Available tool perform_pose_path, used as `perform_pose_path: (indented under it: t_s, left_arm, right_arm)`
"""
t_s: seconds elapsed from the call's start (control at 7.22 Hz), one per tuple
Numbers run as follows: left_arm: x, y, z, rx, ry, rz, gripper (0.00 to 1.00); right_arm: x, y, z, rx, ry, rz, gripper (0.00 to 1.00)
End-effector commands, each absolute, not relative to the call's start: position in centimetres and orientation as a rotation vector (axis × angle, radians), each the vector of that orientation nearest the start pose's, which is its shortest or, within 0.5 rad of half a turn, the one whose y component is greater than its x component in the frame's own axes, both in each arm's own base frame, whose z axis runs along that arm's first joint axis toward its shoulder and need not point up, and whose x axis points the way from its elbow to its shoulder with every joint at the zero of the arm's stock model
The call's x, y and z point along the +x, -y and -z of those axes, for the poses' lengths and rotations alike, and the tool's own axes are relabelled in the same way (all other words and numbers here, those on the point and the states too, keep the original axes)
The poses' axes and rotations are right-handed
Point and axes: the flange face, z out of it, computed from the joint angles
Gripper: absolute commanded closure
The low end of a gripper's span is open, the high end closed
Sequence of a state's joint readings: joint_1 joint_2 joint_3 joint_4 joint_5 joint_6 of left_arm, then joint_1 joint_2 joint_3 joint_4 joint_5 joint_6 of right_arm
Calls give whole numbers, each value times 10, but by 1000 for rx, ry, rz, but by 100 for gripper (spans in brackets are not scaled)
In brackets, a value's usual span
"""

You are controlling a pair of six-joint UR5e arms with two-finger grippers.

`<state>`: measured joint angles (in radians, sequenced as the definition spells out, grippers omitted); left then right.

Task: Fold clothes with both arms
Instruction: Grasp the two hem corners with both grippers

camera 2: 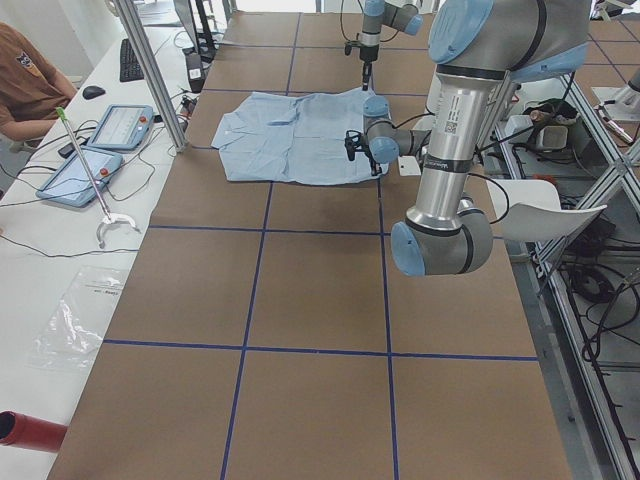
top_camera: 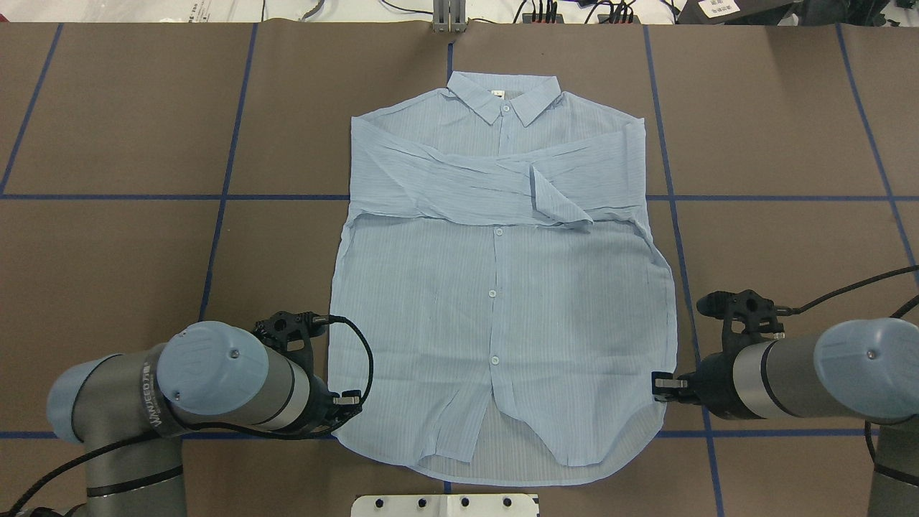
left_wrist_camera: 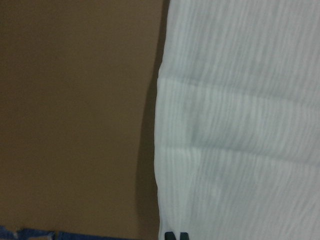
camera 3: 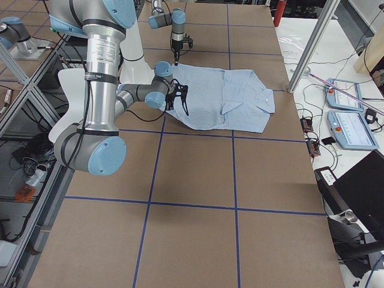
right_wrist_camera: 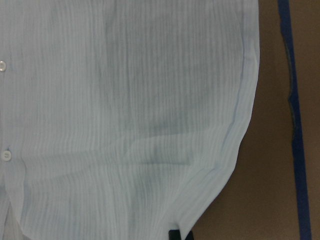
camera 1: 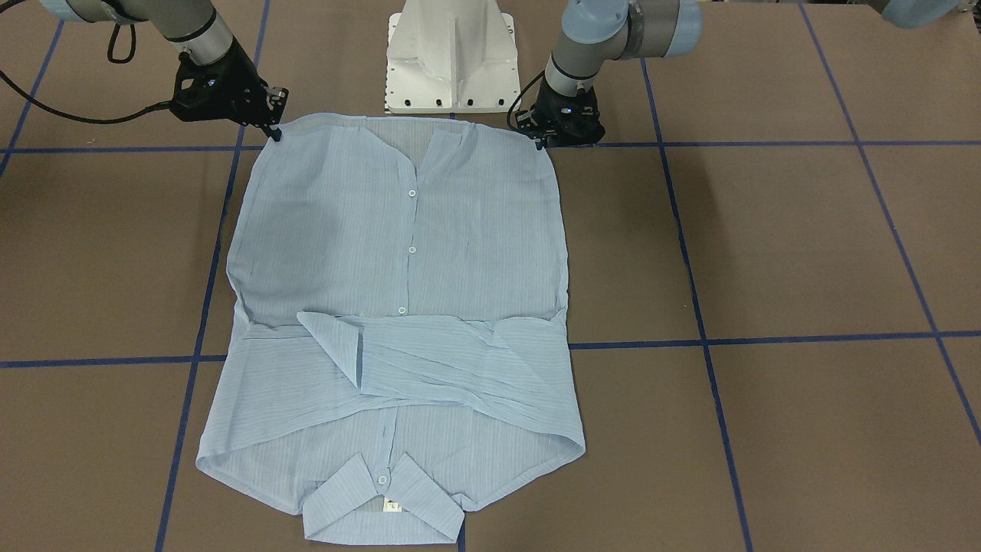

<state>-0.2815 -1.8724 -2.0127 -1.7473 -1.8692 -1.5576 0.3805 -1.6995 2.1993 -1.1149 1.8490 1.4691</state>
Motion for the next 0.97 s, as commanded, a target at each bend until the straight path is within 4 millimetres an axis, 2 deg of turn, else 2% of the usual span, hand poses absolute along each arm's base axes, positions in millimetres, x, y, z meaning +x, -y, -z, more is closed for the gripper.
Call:
perform_pose_path:
  t_s: [0.0, 0.83]
  left_arm:
    - [477, 256, -281, -122, -957, 105, 100]
    - [467, 272, -281, -74, -963, 70, 100]
  right_arm:
    - [-321, 284, -360, -66, 1028, -153, 100]
    - [-309, 295, -370, -56, 1012, -182, 100]
